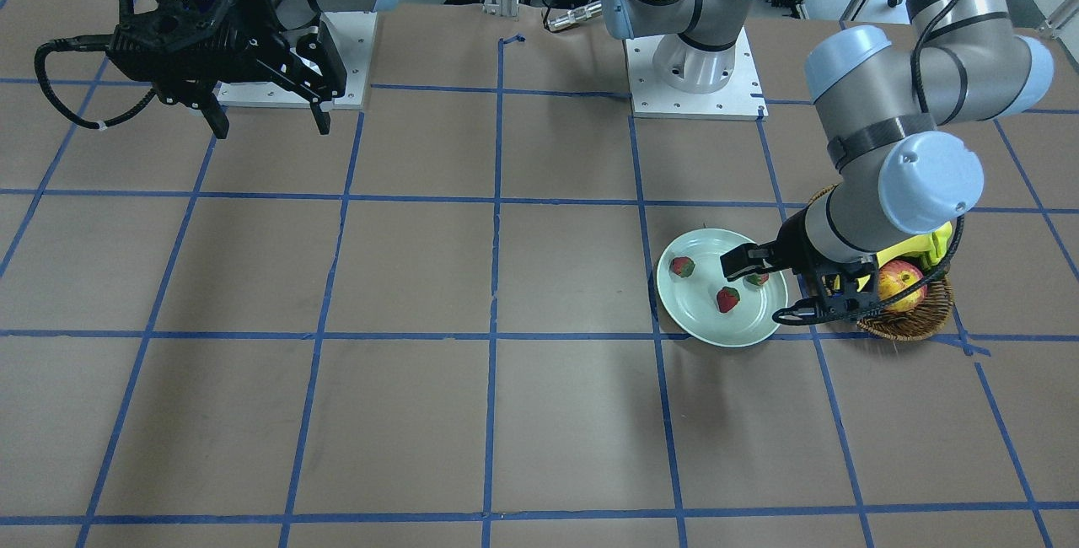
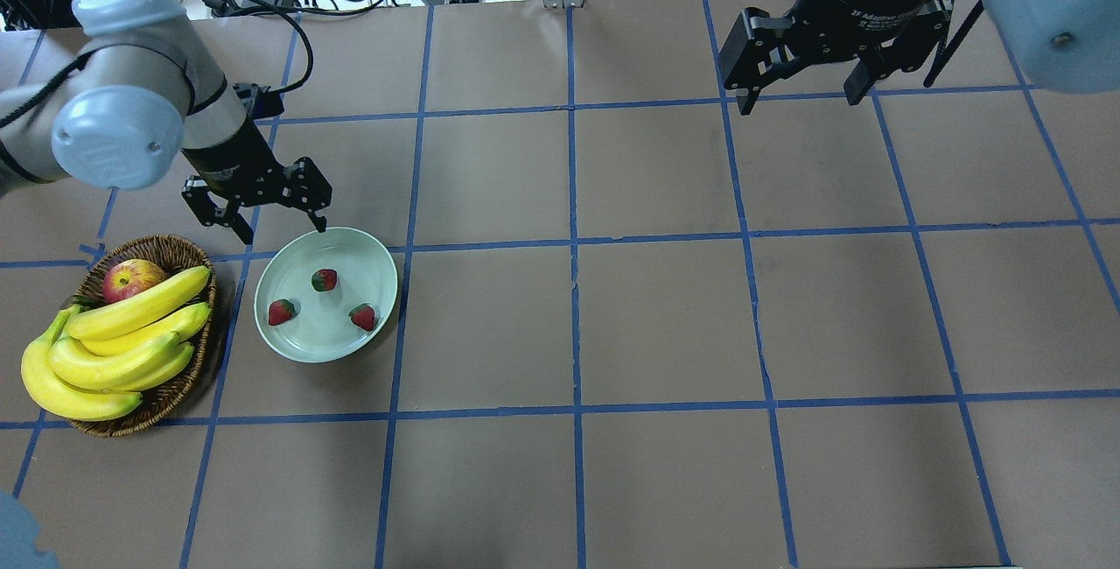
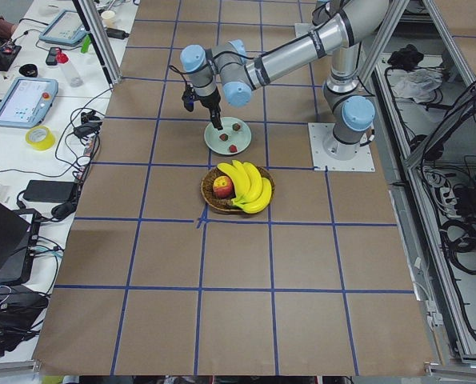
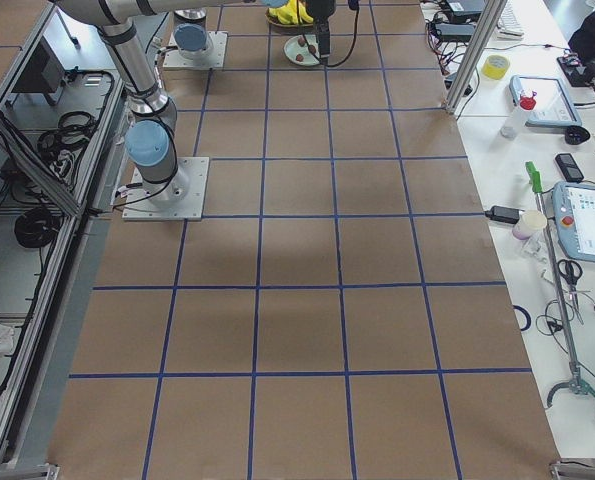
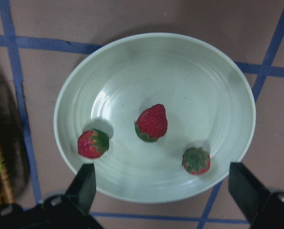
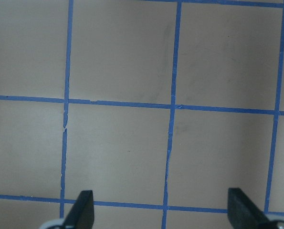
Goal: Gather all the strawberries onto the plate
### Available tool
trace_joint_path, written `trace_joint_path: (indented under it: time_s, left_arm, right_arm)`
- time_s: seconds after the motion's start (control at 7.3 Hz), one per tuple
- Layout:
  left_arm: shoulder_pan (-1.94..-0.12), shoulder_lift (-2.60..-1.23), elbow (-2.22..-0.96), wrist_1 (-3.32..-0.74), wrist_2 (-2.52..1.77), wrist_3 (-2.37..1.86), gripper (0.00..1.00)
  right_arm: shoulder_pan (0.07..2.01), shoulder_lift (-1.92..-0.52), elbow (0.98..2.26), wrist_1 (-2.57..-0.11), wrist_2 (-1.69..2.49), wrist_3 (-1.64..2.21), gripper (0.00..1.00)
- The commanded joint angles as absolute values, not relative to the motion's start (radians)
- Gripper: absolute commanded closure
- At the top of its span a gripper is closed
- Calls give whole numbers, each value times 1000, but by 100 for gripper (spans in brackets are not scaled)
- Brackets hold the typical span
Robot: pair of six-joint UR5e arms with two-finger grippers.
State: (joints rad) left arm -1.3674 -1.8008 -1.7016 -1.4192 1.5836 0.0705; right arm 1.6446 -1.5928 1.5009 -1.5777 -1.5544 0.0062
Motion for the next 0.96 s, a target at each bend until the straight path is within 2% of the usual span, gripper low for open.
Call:
trace_joint_path:
  time_s: [0.0, 0.27, 0.55, 0.82]
  left_arm:
    - [-1371, -1737, -1526, -1561, 1589, 74, 0]
    - [-1440, -1685, -1479, -1562, 1572, 61, 0]
    - [-1582, -1626, -1485, -1562, 1578, 54, 0]
    - [-1646, -1574, -1485, -1562, 1571, 57, 0]
  right_arm:
    - [1647, -1595, 1502, -1577, -1555, 6, 0]
    - [1647, -1594, 1503, -1578, -1555, 8, 0]
    - [1647, -1594, 1506, -1578, -1555, 15, 0]
    - [1647, -1594, 1508, -1582, -1554, 17, 0]
